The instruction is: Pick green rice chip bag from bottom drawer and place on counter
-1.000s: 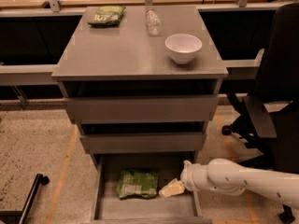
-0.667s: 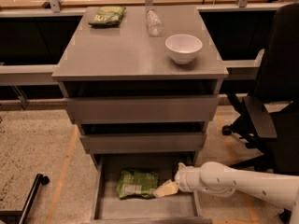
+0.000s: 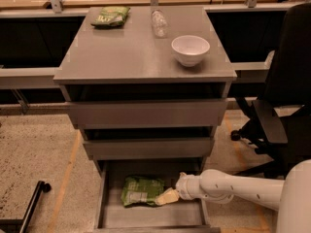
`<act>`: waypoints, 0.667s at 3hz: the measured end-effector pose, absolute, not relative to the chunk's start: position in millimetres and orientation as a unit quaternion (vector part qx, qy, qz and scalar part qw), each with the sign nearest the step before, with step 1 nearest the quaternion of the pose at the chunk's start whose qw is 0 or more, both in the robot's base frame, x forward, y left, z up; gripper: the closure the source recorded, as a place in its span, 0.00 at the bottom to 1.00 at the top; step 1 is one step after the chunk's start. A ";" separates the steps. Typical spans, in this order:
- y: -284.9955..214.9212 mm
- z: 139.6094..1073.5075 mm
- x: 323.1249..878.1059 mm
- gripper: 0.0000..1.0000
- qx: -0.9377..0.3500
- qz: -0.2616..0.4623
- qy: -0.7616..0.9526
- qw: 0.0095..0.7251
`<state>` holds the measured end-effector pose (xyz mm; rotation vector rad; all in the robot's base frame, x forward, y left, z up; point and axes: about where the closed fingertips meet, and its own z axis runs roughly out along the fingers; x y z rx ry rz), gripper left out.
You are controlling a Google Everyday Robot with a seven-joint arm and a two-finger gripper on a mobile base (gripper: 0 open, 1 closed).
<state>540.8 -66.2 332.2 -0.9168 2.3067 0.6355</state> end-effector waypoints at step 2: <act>-60.1 312.3 547.3 0.00 -0.325 0.250 0.865 0.288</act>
Offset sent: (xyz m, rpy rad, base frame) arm 0.0253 0.0162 -0.0586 0.1032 0.0316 -0.0749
